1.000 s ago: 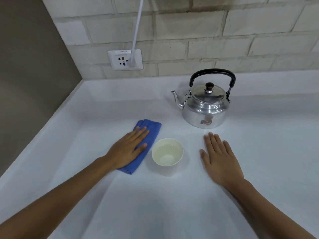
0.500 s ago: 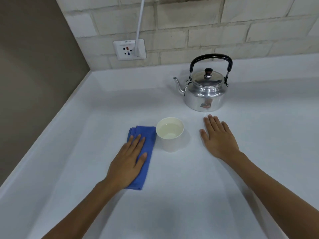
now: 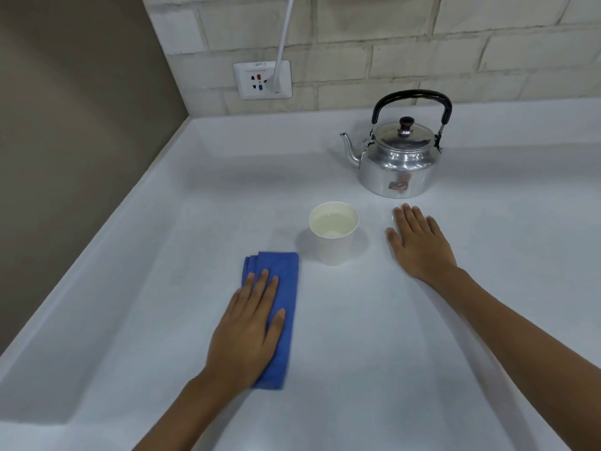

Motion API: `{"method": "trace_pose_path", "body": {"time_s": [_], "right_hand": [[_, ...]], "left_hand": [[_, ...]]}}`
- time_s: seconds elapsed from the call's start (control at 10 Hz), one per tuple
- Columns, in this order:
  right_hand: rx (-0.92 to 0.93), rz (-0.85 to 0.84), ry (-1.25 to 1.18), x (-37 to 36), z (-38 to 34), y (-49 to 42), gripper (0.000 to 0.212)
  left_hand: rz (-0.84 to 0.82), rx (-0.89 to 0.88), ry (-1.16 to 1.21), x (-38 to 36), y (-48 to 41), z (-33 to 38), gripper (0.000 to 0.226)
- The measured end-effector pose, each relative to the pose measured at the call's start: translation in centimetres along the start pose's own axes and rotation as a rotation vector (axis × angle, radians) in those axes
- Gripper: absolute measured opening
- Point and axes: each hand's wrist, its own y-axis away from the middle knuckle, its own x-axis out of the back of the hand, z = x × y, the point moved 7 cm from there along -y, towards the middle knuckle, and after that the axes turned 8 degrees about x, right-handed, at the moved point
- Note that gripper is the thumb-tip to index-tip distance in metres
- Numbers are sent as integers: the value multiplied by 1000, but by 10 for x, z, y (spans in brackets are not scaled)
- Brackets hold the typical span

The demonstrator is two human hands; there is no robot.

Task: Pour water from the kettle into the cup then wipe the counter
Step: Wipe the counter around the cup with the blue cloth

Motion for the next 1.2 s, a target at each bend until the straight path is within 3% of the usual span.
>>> {"method": "trace_pose_path", "body": {"time_s": [0.2, 0.3, 0.4, 0.5, 0.6, 0.7, 0.8, 1.0, 1.1, 1.2], "right_hand": [[-1, 7, 0, 1, -1, 0, 56], [0, 5, 0, 0, -2, 0, 56], [1, 8, -6, 1, -1, 0, 56], [-2, -11, -17, 0, 0, 0, 56], [0, -16, -15, 1, -1, 0, 56], [-1, -13, -12, 1, -1, 0, 56], [-2, -6, -11, 1, -2, 0, 56], [8, -23, -34, 4, -2, 0, 56], [0, -13, -53, 12, -4, 6, 54], [-24, 52, -101, 28, -13, 23, 52]], "left_hand": [[-9, 159, -85, 11, -22, -4, 58], [9, 153, -98, -2, -17, 30, 56], [7, -25, -73, -12, 11, 64, 56], [-22, -83, -51, -8, 26, 51, 60], [-43, -4, -32, 1, 26, 27, 64], [-15, 47, -79, 5, 26, 49, 61], [6, -25, -127, -8, 28, 89, 54], [-126, -29, -115, -24, 25, 127, 57], [-159, -72, 141, -22, 21, 108, 55], [-39, 3, 269, 4, 5, 69, 52]]}}
